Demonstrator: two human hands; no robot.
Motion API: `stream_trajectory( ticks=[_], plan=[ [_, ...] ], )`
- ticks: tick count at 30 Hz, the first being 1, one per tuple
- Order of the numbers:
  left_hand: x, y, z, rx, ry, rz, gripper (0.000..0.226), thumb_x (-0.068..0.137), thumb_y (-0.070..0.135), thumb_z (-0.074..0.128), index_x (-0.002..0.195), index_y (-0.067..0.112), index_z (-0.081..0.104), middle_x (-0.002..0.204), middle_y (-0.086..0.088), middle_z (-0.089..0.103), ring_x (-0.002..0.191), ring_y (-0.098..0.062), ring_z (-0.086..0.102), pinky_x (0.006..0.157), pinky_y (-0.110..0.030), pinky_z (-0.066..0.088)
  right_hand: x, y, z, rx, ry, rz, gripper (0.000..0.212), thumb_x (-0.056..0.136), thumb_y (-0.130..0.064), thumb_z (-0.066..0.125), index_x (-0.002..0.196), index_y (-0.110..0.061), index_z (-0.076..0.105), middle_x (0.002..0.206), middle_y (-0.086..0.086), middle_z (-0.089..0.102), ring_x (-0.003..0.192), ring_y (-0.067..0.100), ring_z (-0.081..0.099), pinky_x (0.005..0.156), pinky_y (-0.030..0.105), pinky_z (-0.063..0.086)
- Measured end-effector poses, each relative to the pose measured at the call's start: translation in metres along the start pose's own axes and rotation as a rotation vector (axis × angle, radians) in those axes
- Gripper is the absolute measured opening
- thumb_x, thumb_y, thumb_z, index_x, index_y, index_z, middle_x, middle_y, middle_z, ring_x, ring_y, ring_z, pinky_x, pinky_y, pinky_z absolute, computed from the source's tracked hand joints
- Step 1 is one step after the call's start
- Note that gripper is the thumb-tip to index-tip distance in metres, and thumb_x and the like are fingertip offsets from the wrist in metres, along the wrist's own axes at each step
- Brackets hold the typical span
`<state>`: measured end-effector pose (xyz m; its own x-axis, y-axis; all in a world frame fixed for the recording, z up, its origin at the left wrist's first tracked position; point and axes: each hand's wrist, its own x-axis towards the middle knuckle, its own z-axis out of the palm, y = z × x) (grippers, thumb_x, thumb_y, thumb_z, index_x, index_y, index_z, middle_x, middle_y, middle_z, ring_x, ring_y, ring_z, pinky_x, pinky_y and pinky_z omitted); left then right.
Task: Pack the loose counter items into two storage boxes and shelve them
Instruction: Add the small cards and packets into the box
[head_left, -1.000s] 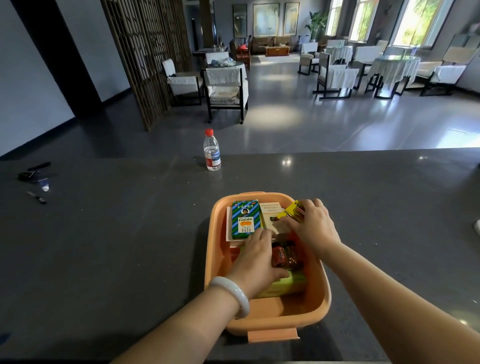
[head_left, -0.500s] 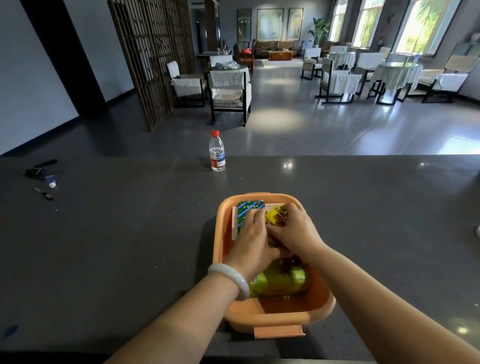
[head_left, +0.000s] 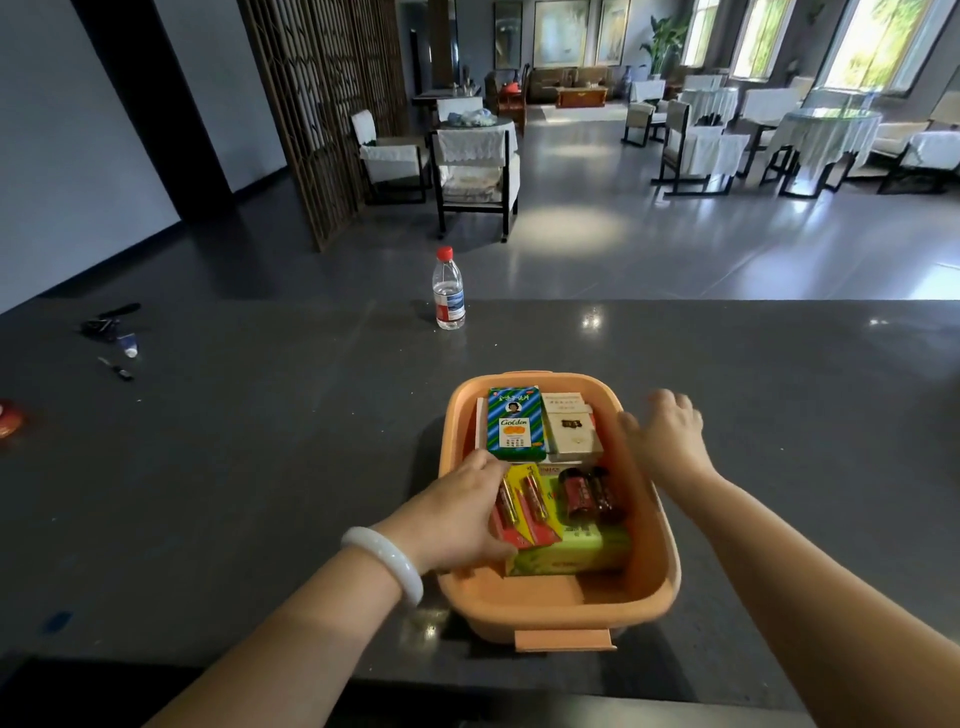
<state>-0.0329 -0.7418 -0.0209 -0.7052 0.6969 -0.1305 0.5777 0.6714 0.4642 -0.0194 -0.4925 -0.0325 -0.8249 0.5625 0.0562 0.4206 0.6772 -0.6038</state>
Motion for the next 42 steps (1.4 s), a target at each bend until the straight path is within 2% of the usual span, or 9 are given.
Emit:
stream_trajectory(
  ticks=[4,8,11,15,20,32,36,42],
  plan=[
    [0.005,0.003,0.004,0.136,-0.028,0.052,0.076,0.076,0.04,0.079,0.138,0.023,0.04,0.138,0.008,0.043,0.13,-0.01,0.038,0.113,-0.031,0.034,0.0,0.01,0.019,0.07,-0.162,0.079,0.044,0.1,-0.04,0.042,0.121,-0.002,0.047,0.122,0.018,0.054,0.108,0.033,0.054,0.083,0.039,0.044],
    [0.01,0.008,0.01,0.189,0.016,0.066,0.074,0.081,0.033,0.076,0.143,0.017,0.038,0.147,0.002,0.04,0.138,-0.013,0.031,0.116,-0.031,0.025,-0.001,0.012,0.022,0.145,-0.195,0.099,0.048,0.1,-0.048,0.036,0.122,-0.006,0.047,0.113,0.014,0.059,0.097,0.028,0.058,0.077,0.038,0.047],
    [0.013,0.007,0.015,0.172,0.031,0.069,0.076,0.079,0.03,0.078,0.143,0.019,0.038,0.146,0.003,0.043,0.137,-0.013,0.038,0.114,-0.031,0.032,-0.002,0.014,0.022,0.139,-0.188,0.077,0.051,0.1,-0.05,0.035,0.118,-0.006,0.051,0.107,0.012,0.06,0.094,0.027,0.058,0.075,0.037,0.046],
    [0.017,0.004,0.019,0.221,0.06,0.071,0.065,0.081,0.027,0.077,0.137,0.018,0.045,0.138,0.003,0.044,0.125,-0.016,0.049,0.103,-0.036,0.046,-0.002,0.013,0.023,0.12,-0.2,0.057,0.049,0.101,-0.049,0.033,0.11,-0.006,0.055,0.1,0.01,0.061,0.09,0.024,0.058,0.074,0.035,0.044],
    [0.02,0.001,0.023,0.285,0.067,0.08,0.058,0.085,0.027,0.073,0.137,0.021,0.048,0.134,0.002,0.048,0.119,-0.02,0.055,0.096,-0.039,0.052,-0.001,0.013,0.023,0.091,-0.204,0.038,0.047,0.102,-0.047,0.031,0.108,-0.006,0.054,0.096,0.007,0.059,0.085,0.022,0.054,0.071,0.032,0.039],
    [0.019,-0.003,0.027,0.281,0.121,0.14,0.054,0.088,0.028,0.07,0.138,0.024,0.049,0.138,0.005,0.052,0.124,-0.017,0.053,0.099,-0.035,0.049,0.001,0.015,0.026,0.104,-0.211,0.033,0.045,0.102,-0.047,0.032,0.11,-0.009,0.054,0.098,0.007,0.06,0.083,0.018,0.056,0.069,0.032,0.04],
    [0.019,-0.004,0.027,0.28,0.117,0.134,0.056,0.087,0.028,0.072,0.138,0.024,0.049,0.138,0.005,0.052,0.124,-0.017,0.053,0.1,-0.037,0.05,0.001,0.015,0.026,0.098,-0.212,0.03,0.043,0.102,-0.046,0.032,0.107,-0.009,0.054,0.091,0.003,0.057,0.074,0.012,0.053,0.059,0.029,0.038],
    [0.02,-0.005,0.03,0.286,0.12,0.138,0.056,0.086,0.029,0.072,0.137,0.023,0.05,0.138,0.005,0.052,0.124,-0.017,0.054,0.099,-0.037,0.05,-0.001,0.014,0.025,0.107,-0.211,0.029,0.042,0.102,-0.045,0.032,0.108,-0.009,0.052,0.092,0.004,0.056,0.077,0.014,0.052,0.066,0.031,0.038]
  ],
)
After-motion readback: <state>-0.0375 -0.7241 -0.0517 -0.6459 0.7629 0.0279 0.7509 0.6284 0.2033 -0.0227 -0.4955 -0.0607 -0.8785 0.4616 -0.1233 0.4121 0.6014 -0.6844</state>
